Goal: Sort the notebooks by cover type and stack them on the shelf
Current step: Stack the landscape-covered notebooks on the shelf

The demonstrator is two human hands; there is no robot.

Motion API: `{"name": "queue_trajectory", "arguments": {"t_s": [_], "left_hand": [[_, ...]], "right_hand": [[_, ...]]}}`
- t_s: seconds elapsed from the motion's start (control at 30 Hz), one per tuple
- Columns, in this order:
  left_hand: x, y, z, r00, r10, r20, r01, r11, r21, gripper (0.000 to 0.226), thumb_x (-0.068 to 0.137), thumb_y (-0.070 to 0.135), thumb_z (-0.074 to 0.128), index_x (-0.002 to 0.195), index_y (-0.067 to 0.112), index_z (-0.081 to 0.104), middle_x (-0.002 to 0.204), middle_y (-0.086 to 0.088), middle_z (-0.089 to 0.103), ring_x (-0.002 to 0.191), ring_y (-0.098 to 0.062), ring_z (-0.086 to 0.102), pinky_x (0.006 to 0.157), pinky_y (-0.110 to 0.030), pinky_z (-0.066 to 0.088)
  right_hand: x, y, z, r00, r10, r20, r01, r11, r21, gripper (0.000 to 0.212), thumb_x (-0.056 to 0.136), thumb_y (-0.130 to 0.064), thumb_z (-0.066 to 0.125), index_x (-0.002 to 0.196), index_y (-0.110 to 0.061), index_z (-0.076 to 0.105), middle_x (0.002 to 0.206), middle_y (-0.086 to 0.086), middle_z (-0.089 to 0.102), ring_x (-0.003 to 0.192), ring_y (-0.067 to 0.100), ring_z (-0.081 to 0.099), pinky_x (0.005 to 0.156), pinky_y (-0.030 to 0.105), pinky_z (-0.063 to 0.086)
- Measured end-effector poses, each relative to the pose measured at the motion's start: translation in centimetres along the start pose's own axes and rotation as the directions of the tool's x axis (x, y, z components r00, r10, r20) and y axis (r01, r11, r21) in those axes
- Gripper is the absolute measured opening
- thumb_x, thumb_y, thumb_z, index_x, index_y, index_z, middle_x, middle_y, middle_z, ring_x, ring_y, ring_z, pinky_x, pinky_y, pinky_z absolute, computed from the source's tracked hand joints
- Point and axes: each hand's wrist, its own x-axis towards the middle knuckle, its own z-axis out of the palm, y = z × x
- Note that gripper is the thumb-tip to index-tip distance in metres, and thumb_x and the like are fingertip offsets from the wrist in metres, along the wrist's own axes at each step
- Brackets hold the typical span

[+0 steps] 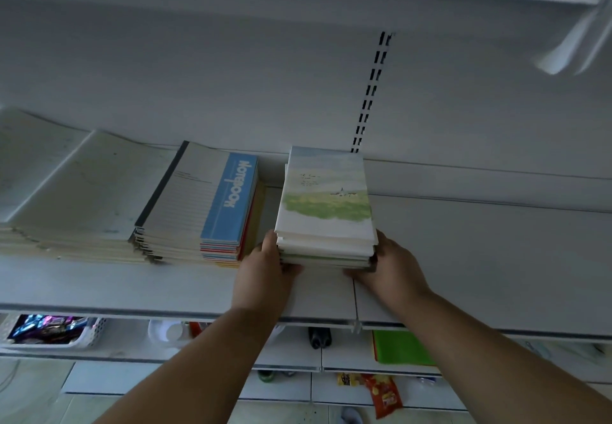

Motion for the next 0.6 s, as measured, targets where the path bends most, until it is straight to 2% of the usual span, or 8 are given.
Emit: {"name": "queue_trajectory", "arguments": {"t_s": [0.1, 0.2, 0.23, 0.3, 0.37, 0.43, 0.5, 0.6], "left_hand": [[0.1, -0.2, 0.3, 1.0, -0.005, -0.014, 0.005, 1.0, 0.004, 0.054, 0.084, 0.034, 0.076, 0.128, 0.016, 0.05, 0.108, -0.009, 0.07, 0.097, -0.031, 0.065, 0.072, -0.034, 0.051], [0.1, -0.3, 0.2, 1.0, 0.009, -0.02, -0.009, 1.0, 0.011, 0.051, 0.084, 0.032, 0.077, 0.126, 0.015, 0.052, 0.107, -0.009, 0.07, 0.097, -0.032, 0.065, 0.071, -0.035, 0.05], [0.0, -0.3, 0.1, 1.0, 0.016, -0.018, -0.016, 1.0, 0.011, 0.05, 0.085, 0.029, 0.076, 0.126, 0.015, 0.052, 0.107, -0.009, 0.07, 0.097, -0.032, 0.065, 0.072, -0.035, 0.051], [-0.1, -0.2, 0.0, 0.999, 0.032, -0.011, -0.032, 0.999, 0.019, 0.044, 0.089, 0.02, 0.069, 0.128, 0.014, 0.052, 0.107, -0.01, 0.07, 0.098, -0.032, 0.065, 0.075, -0.037, 0.052], [-0.3, -0.2, 0.1, 0.998, 0.065, -0.005, -0.064, 0.996, 0.059, 0.041, 0.092, 0.015, 0.062, 0.131, 0.012, 0.051, 0.107, -0.013, 0.07, 0.098, -0.034, 0.063, 0.077, -0.038, 0.051], [-0.5, -0.4, 0.1, 0.997, 0.081, 0.005, -0.081, 0.992, 0.098, 0.04, 0.094, 0.016, 0.061, 0.132, 0.01, 0.051, 0.109, -0.014, 0.069, 0.1, -0.035, 0.062, 0.079, -0.038, 0.049], [-0.6, -0.3, 0.0, 0.996, 0.087, 0.021, -0.089, 0.988, 0.129, 0.038, 0.094, 0.017, 0.06, 0.131, 0.011, 0.052, 0.11, -0.012, 0.07, 0.101, -0.034, 0.062, 0.08, -0.037, 0.048], [-0.4, -0.3, -0.4, 0.996, 0.08, 0.048, -0.085, 0.99, 0.116, 0.036, 0.093, 0.018, 0.062, 0.127, 0.016, 0.054, 0.107, -0.007, 0.071, 0.099, -0.03, 0.064, 0.075, -0.033, 0.047]], "right_hand": [[-0.2, -0.5, 0.4, 0.999, 0.017, -0.048, -0.017, 1.0, 0.012, 0.06, 0.073, -0.027, 0.086, 0.126, -0.014, 0.06, 0.113, 0.004, 0.069, 0.1, 0.02, 0.063, 0.073, 0.019, 0.038], [-0.5, -0.8, 0.1, 0.999, 0.025, -0.038, -0.021, 0.996, 0.09, 0.057, 0.073, -0.024, 0.086, 0.125, -0.019, 0.062, 0.107, -0.013, 0.061, 0.094, 0.002, 0.053, 0.068, 0.006, 0.036], [-0.6, -0.8, -0.1, 1.0, 0.02, -0.023, -0.018, 0.993, 0.114, 0.056, 0.074, -0.024, 0.086, 0.124, -0.022, 0.062, 0.104, -0.018, 0.059, 0.092, -0.002, 0.053, 0.068, 0.0, 0.036], [-0.8, -0.5, -0.6, 0.999, 0.021, 0.031, -0.025, 0.991, 0.129, 0.051, 0.078, -0.023, 0.083, 0.124, -0.025, 0.062, 0.101, -0.02, 0.06, 0.09, -0.001, 0.056, 0.069, -0.002, 0.037], [-0.9, -0.1, -0.7, 0.998, 0.015, 0.063, -0.021, 0.996, 0.084, 0.048, 0.082, -0.026, 0.079, 0.127, -0.025, 0.062, 0.106, -0.013, 0.066, 0.093, 0.003, 0.059, 0.073, 0.003, 0.037], [-1.0, 0.1, -0.7, 0.999, 0.019, 0.049, -0.022, 0.998, 0.058, 0.046, 0.084, -0.027, 0.078, 0.127, -0.023, 0.062, 0.112, -0.006, 0.07, 0.098, 0.009, 0.064, 0.077, 0.014, 0.042], [-1.0, 0.3, -0.5, 0.999, 0.027, 0.043, -0.029, 0.998, 0.053, 0.045, 0.083, -0.027, 0.078, 0.126, -0.021, 0.063, 0.113, -0.003, 0.071, 0.101, 0.015, 0.067, 0.081, 0.019, 0.045], [-0.8, 0.6, -0.9, 0.994, 0.052, 0.091, -0.06, 0.994, 0.094, 0.045, 0.083, -0.029, 0.077, 0.126, -0.03, 0.061, 0.113, -0.013, 0.069, 0.104, 0.009, 0.067, 0.088, 0.024, 0.051]]}}
